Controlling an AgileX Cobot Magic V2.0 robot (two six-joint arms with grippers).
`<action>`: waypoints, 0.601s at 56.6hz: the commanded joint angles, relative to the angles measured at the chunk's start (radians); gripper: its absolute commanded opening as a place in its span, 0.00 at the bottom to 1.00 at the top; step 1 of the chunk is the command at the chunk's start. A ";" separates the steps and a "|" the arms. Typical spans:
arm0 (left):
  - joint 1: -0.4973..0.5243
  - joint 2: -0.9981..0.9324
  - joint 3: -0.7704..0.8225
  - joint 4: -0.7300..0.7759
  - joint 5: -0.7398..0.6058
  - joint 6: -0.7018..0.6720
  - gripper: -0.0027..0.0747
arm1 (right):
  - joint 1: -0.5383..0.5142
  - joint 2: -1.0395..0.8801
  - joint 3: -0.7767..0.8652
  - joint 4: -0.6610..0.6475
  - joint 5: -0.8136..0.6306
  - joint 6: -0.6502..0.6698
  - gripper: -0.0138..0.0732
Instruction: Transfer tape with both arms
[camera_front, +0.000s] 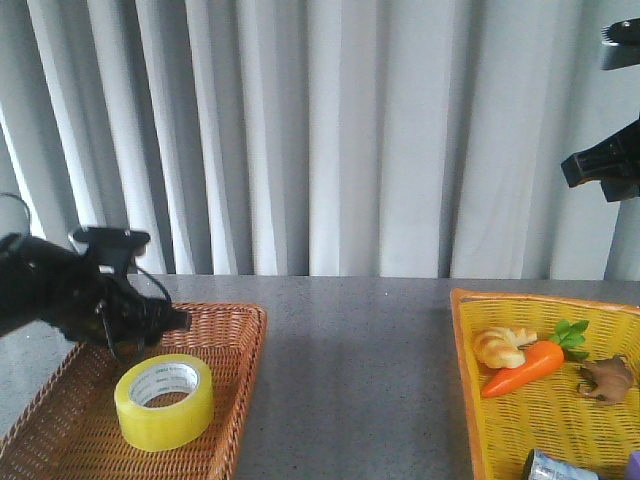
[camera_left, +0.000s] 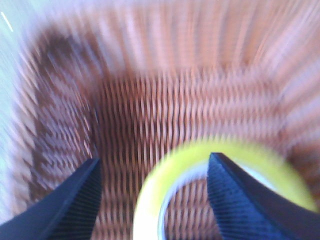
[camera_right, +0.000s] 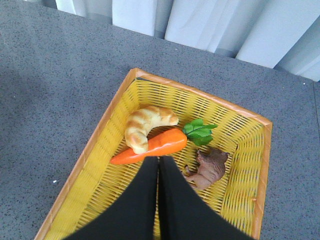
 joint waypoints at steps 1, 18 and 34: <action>-0.007 -0.141 -0.084 0.002 -0.045 -0.001 0.51 | -0.004 -0.036 -0.024 -0.007 -0.023 -0.001 0.15; -0.007 -0.426 -0.111 -0.014 -0.066 -0.001 0.02 | -0.004 -0.036 -0.024 -0.007 -0.023 -0.001 0.15; -0.007 -0.547 -0.110 -0.012 -0.034 -0.002 0.03 | -0.004 -0.036 -0.024 -0.007 -0.023 -0.001 0.15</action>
